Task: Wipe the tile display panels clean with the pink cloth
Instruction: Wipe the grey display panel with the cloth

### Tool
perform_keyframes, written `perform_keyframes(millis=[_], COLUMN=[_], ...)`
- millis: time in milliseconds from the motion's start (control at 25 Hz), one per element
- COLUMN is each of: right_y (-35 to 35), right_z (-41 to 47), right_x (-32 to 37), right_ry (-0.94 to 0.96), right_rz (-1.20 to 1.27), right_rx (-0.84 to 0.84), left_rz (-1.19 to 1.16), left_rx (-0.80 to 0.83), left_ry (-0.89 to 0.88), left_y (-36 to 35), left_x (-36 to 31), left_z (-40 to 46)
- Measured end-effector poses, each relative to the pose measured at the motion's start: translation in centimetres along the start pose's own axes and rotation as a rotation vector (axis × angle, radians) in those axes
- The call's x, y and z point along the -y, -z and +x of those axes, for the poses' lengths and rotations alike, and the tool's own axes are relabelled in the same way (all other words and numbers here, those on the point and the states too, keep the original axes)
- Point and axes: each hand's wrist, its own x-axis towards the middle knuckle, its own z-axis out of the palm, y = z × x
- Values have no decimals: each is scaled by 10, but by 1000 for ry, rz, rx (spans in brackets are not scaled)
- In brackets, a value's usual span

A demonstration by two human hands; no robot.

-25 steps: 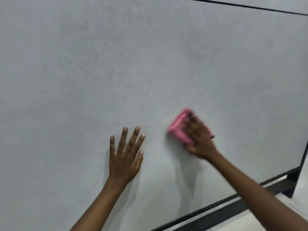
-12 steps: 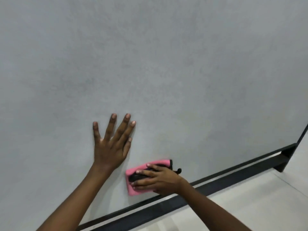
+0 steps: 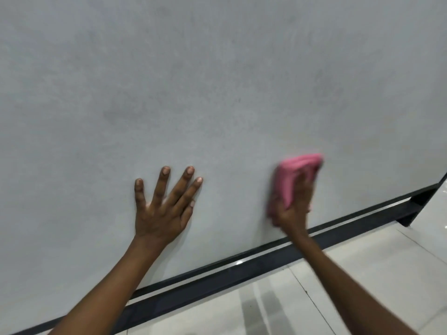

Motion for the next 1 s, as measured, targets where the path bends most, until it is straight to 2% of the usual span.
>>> perform_keyframes(millis=[80, 120, 160, 200, 320, 400, 600, 640, 720, 800, 840, 920, 1000], right_y=[-34, -39, -34, -22, 25, 61, 102, 102, 101, 113, 122, 141, 168], right_z=[-75, -103, -117, -117, -59, 13, 214, 238, 268, 294, 311, 352, 406], right_x=[9, -3, -24, -44, -75, -65, 63, 90, 128, 130, 120, 86, 48], right_ry=[762, 1057, 1250, 1303, 1159, 1039, 762, 793, 982, 1113, 1082, 835, 416], right_rz=[-245, -358, -486, -561, -659, -621, -304, -275, -343, -399, -393, -258, -45], right_rx=[356, 534, 630, 642, 576, 469, 118, 79, 108, 133, 89, -33, -131], left_rz=[-3, -18, -44, -78, -201, -248, -332, -337, -337, -328, -320, -309, -274], left_rx=[4, 16, 28, 42, 89, 78, -38, -69, -125, -161, -165, -152, -137], left_ry=[1, 9, 21, 40, 116, 171, 304, 313, 337, 362, 387, 459, 513], left_y=[1, 2, 5, 8, 23, 28, 48, 52, 56, 64, 68, 72, 67], left_x=[4, 5, 5, 4, 4, 7, 35, 44, 62, 71, 73, 73, 67], left_z=[4, 5, 6, 6, 27, 63, 211, 241, 295, 349, 373, 405, 417])
